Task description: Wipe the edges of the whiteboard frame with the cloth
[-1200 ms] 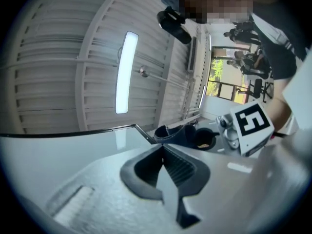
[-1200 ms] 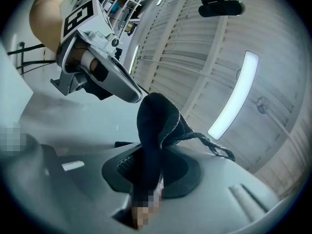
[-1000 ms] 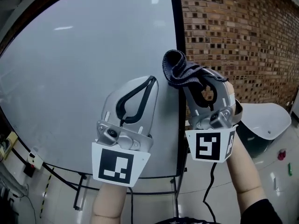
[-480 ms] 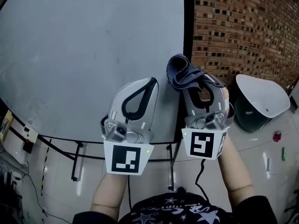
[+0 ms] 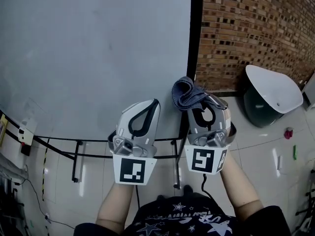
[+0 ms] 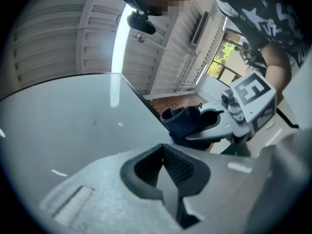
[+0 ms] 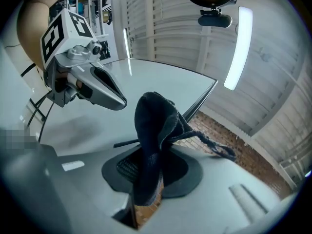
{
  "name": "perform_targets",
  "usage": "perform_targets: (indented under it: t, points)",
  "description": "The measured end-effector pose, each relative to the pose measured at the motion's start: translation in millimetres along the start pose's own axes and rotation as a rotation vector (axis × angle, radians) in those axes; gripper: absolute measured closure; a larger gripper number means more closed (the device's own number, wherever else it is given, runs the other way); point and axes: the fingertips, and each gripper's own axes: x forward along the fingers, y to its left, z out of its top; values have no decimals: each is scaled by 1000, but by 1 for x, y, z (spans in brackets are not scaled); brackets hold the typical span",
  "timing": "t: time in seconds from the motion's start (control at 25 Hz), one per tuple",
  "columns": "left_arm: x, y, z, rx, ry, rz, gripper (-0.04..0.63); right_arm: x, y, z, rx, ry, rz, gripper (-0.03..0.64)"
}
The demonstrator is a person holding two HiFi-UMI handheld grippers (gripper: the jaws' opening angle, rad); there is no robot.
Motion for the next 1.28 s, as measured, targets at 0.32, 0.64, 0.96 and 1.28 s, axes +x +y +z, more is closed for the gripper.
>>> perform_targets:
  t: [0.32, 0.64, 0.96, 1.28]
  points:
    - [-21, -37, -45, -82, 119, -24, 592, -28, 38, -27, 61, 47, 24, 537]
    - [-30, -69, -73, -147, 193, -62, 592, -47, 77, -58, 139, 137, 77, 537]
    - [-37, -84, -96, -186, 247, -65, 592, -59, 111, -92, 196, 223, 139, 537]
    - [-63, -120, -145, -276, 328, -96, 592, -83, 163, -141, 261, 363, 220, 537]
